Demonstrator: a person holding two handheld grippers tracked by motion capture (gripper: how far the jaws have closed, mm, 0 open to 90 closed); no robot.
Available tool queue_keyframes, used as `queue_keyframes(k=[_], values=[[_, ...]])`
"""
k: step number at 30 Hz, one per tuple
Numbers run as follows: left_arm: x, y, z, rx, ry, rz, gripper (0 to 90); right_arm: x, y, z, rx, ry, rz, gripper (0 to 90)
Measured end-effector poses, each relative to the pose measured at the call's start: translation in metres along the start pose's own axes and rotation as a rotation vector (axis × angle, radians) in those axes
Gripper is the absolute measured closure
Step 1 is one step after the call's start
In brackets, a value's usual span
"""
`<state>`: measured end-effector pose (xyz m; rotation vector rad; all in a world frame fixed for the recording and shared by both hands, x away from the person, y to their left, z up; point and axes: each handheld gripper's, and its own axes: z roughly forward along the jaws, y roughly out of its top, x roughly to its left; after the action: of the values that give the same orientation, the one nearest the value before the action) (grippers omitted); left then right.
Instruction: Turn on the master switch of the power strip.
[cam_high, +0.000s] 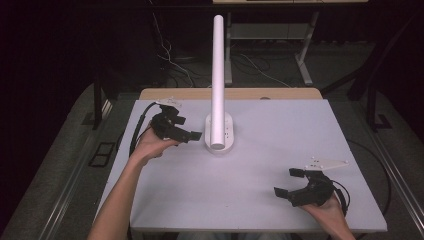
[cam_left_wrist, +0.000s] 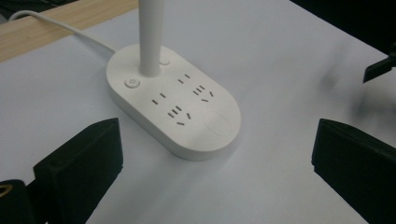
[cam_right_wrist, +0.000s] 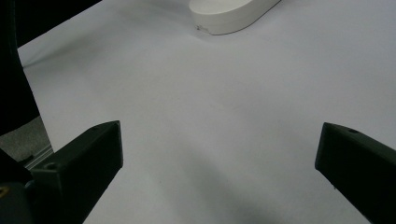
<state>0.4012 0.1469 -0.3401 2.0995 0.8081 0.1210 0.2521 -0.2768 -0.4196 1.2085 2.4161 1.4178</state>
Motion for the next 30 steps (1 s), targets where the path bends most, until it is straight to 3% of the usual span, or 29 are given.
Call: queue_keyframes(k=[15,23,30], values=[[0.016,0.014,0.012,0.002,0.027,-0.015,3.4,-0.003,0.0,-0.005,-0.016,-0.01,0.008,0.4],[0.022,0.018,0.023,0.006,0.012,-0.03,6.5,-0.004,0.0,-0.006,-0.013,-0.014,0.014,0.4],[0.031,0.026,0.026,0.002,0.033,-0.04,10.4,-0.004,0.0,-0.006,-0.01,-0.011,0.013,0.4]])
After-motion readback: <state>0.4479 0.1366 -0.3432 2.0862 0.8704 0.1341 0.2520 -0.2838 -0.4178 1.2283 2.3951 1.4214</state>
